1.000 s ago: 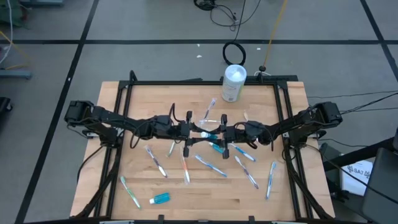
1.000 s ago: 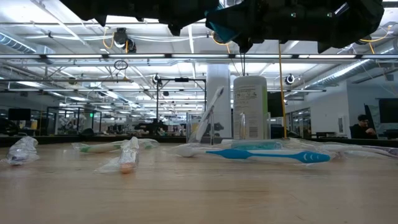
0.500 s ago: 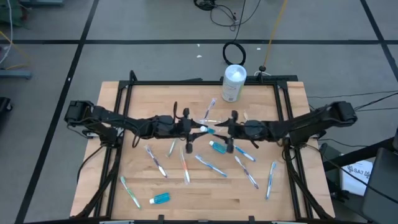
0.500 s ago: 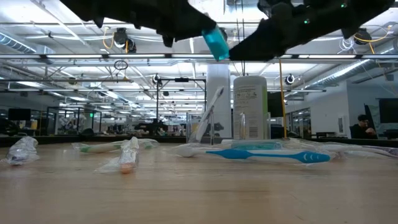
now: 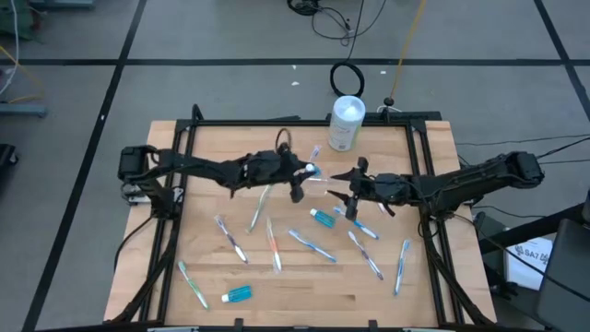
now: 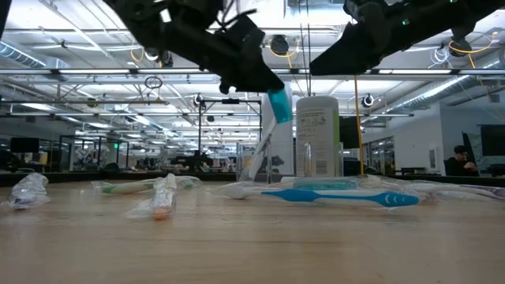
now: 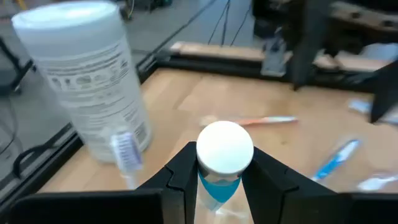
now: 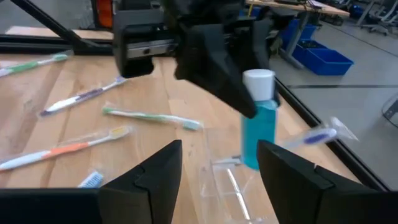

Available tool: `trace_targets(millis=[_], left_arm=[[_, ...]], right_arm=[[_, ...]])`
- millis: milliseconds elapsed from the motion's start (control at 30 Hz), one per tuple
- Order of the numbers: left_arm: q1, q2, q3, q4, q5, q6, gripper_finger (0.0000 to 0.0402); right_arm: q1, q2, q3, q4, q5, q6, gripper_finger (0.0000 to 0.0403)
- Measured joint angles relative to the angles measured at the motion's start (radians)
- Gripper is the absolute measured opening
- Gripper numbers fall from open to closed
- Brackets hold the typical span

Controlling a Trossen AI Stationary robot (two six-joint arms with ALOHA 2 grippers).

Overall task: Pick & Place toothbrushing station
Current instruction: Put the top blue mouthwash into the transparent organizer

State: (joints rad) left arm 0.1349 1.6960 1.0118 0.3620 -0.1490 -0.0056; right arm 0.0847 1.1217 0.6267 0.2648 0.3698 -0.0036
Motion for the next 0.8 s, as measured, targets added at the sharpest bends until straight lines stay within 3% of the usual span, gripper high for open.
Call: trace_targets(millis=[100,233,367,800], left_arm=[[0.015,0.033,0.076,-0.155,-0.001,0.001,0.01],[0.014,0.079,0.136,-0.239,0.003,0.039,0.01],[0.014,0.123,0.151,-0.24,0.037,0.025,0.0103],[0.052,0.151,0.153,-0.258,0.011,0.012,0.0107]], right_arm=[[-0.013,0.001,-0.003,-0.006,0.0,0.0,0.02],[-0.019,0.001,-0.003,-0.007,-0.003,0.0,0.0198],[-0.019,0.001,-0.003,-0.006,-0.004,0.0,0.0197],[-0.019,0.001,-0.003,-0.001,-0.005,0.0,0.0194]])
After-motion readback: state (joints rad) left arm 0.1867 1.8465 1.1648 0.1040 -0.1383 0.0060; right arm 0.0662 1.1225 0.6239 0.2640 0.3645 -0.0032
